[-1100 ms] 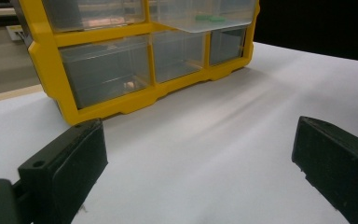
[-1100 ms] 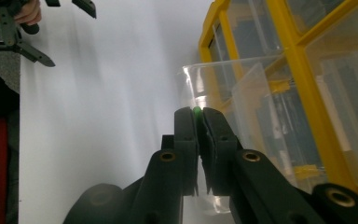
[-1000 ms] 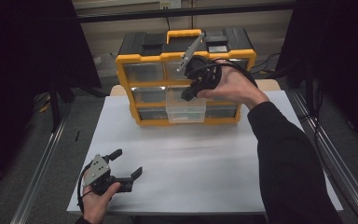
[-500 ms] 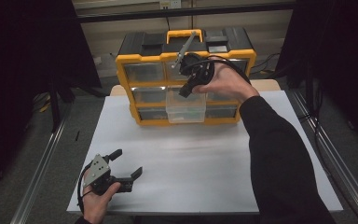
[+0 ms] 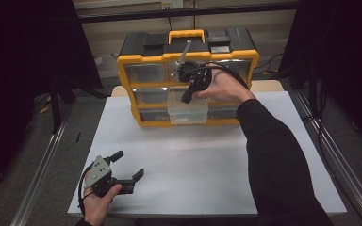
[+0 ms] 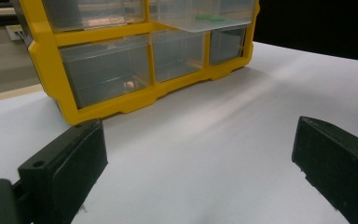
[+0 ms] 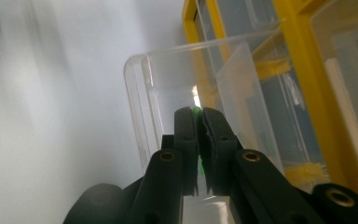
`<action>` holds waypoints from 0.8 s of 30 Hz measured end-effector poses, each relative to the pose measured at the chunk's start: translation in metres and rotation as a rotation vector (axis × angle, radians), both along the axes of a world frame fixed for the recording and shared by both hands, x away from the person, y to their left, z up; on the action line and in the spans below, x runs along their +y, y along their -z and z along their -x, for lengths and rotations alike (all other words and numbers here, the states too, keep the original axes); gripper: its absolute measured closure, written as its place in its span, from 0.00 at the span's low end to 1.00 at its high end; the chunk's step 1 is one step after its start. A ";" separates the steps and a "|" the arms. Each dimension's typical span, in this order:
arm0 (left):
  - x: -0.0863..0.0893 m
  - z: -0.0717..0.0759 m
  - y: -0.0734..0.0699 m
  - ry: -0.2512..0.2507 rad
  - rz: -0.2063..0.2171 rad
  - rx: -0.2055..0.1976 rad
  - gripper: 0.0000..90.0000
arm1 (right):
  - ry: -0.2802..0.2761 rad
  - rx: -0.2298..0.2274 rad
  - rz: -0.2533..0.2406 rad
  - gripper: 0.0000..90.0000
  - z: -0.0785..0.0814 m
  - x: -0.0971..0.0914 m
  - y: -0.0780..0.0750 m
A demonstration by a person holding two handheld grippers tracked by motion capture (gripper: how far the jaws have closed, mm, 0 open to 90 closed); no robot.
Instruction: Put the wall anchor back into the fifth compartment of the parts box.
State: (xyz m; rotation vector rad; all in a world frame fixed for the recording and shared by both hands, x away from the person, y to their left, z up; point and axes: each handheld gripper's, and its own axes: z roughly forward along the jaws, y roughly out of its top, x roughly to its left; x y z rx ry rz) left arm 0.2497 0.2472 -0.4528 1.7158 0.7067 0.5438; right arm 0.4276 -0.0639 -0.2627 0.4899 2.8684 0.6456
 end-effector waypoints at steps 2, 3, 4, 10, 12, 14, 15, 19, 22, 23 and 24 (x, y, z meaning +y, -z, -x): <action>0.000 0.000 0.000 0.006 0.001 -0.002 0.03 | 0.006 0.005 0.007 0.94 -0.001 0.001 0.002; 0.000 0.001 0.000 0.004 0.000 -0.002 0.03 | -0.006 0.003 0.009 0.94 -0.002 0.001 0.002; 0.000 0.000 0.000 0.006 0.002 -0.003 0.03 | 0.004 0.003 0.003 0.94 -0.002 0.002 0.003; 0.000 0.000 0.000 0.006 0.000 -0.003 0.03 | 0.032 0.017 0.019 0.94 -0.007 0.000 0.011; -0.001 0.000 0.000 0.005 -0.015 -0.006 0.03 | 0.024 0.017 0.019 0.94 -0.009 -0.002 0.015; -0.001 0.001 0.000 0.007 -0.012 -0.006 0.03 | 0.040 0.023 0.032 0.94 -0.010 -0.001 0.019; -0.001 0.000 0.000 0.011 -0.007 -0.005 0.03 | 0.045 0.024 0.030 0.94 -0.010 -0.001 0.021; 0.000 0.000 0.000 0.010 -0.011 -0.006 0.03 | 0.048 0.034 0.035 0.94 -0.013 -0.002 0.026; 0.000 0.000 0.000 0.012 -0.017 -0.006 0.03 | 0.041 0.035 0.054 0.94 -0.014 -0.003 0.029; 0.000 0.000 0.000 0.008 -0.019 -0.006 0.03 | 0.050 0.038 0.057 0.94 -0.014 -0.003 0.031; 0.000 0.000 -0.001 0.006 -0.021 -0.007 0.03 | 0.040 0.040 0.058 0.94 -0.015 -0.004 0.032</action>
